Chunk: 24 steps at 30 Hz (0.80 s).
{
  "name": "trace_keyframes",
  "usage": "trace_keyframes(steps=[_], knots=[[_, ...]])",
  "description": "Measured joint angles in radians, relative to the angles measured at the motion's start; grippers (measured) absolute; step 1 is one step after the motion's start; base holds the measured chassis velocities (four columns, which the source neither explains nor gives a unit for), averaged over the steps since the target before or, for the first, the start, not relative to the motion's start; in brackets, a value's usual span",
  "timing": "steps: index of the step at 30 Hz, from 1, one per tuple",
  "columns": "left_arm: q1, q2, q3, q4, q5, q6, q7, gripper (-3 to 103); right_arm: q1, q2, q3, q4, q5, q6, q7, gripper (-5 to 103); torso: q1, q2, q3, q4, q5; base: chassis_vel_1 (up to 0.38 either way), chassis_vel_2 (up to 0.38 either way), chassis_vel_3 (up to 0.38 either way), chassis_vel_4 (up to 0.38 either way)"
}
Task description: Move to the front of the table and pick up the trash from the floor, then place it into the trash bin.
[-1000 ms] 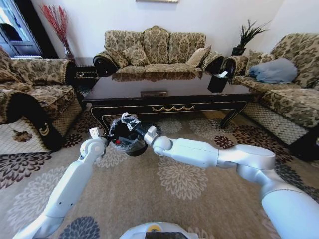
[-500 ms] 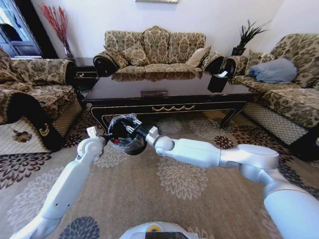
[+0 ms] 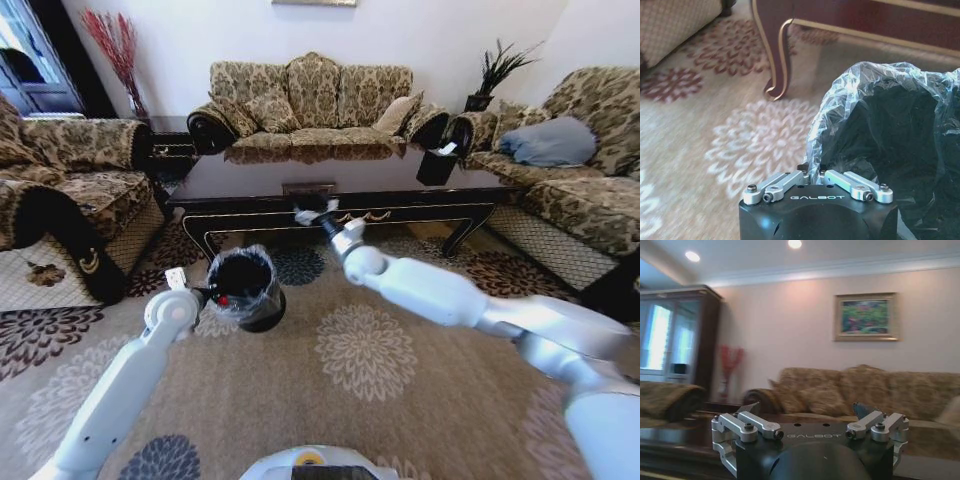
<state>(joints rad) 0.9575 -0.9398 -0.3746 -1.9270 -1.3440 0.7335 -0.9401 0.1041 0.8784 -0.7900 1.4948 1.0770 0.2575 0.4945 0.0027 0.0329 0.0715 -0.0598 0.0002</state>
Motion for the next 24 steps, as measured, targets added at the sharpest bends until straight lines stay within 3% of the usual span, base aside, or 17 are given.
trace_keyframes(steps=[5,12,24], knots=[[0.037,-0.014,0.000,-0.008,-0.014,0.001,-0.054,2,-0.034,-0.065,0.080,-0.009,0.013,0.008,0.050,100,0.000,0.000,0.000,0.0001,0.0002,0.000,0.000,0.000,0.000],[0.081,-0.044,-0.014,0.013,-0.010,0.002,-0.081,2,-0.135,-0.180,0.193,0.021,0.013,0.011,0.049,100,0.000,0.000,0.000,-0.0004,0.0001,0.000,0.000,0.000,0.000],[0.073,-0.103,-0.024,0.113,-0.025,-0.002,-0.077,2,-0.264,-0.242,0.299,0.041,-0.030,0.011,0.039,100,0.000,0.000,0.000,-0.0001,-0.0002,0.000,0.000,0.000,0.000]])
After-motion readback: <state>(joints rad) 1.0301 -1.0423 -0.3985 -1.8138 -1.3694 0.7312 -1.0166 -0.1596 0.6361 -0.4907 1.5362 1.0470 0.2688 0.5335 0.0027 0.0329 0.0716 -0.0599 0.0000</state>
